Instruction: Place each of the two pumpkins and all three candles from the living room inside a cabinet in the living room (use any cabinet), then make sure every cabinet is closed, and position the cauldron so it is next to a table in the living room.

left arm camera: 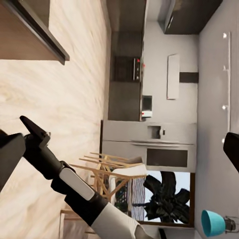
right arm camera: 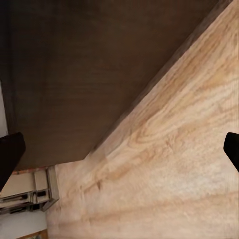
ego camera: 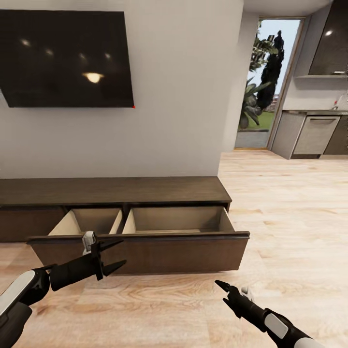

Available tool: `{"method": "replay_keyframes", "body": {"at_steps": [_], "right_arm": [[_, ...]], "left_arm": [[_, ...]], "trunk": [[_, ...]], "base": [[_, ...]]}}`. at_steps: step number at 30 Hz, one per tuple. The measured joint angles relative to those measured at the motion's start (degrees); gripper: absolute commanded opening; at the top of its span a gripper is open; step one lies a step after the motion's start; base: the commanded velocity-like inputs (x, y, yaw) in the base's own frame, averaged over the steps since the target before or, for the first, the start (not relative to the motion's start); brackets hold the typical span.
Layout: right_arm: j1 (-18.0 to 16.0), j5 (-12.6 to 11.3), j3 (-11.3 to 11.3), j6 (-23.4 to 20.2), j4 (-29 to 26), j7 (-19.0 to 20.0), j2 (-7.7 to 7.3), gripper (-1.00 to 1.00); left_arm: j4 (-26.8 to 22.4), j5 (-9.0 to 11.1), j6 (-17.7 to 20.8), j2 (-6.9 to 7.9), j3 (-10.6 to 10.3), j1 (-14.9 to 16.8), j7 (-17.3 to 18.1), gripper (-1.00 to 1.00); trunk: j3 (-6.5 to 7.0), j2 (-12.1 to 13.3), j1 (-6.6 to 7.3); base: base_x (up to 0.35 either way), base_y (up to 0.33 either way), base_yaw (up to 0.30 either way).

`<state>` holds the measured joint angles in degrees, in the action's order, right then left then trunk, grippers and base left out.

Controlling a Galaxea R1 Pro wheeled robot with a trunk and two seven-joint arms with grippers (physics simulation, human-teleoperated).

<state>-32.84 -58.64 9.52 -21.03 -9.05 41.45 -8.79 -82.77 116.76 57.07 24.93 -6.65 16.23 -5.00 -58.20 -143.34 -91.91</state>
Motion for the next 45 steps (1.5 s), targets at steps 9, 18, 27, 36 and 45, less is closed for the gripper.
{"method": "replay_keyframes", "body": {"at_steps": [9, 18, 27, 36, 45], "right_arm": [[0.0, -0.2, 0.0, 0.1, 0.7, 0.1, 0.36, 1.0], [0.0, -0.2, -0.1, 0.1, 0.6, 0.3, 0.17, 1.0], [0.0, -0.2, -0.1, 0.1, 0.6, 0.3, 0.3, 1.0], [0.0, -0.2, 0.0, 0.1, 0.7, -0.2, 0.44, 1.0], [0.0, -0.2, 0.0, 1.6, 0.7, -0.5, 0.49, 1.0]], "left_arm": [[-0.3, -0.3, -0.1, -0.13, -0.7, 0.0, -0.2, 1.0], [-1.5, -0.6, -0.1, -0.28, -1.2, 0.0, -0.2, 1.0], [-1.7, -1.8, -0.2, -0.58, -3.9, 0.0, -0.2, 1.0], [-1.7, -2.1, -0.2, -0.36, -4.1, 0.0, -0.1, 1.0], [-1.7, -2.1, -0.2, -0.17, -3.5, 0.0, 0.0, 1.0]], "trunk": [[1.99, 0.2, 0.22], [2.35, 1.0, 0.66], [2.35, 1.0, 0.66], [2.35, 1.0, 0.66], [2.36, 1.0, 0.69]], "base": [[-0.231, 0.0, 0.143], [-0.336, 0.0, 0.265], [-0.34, 0.0, 0.27], [-0.334, 0.0, 0.27], [-0.11, 0.0, 0.272]]}}
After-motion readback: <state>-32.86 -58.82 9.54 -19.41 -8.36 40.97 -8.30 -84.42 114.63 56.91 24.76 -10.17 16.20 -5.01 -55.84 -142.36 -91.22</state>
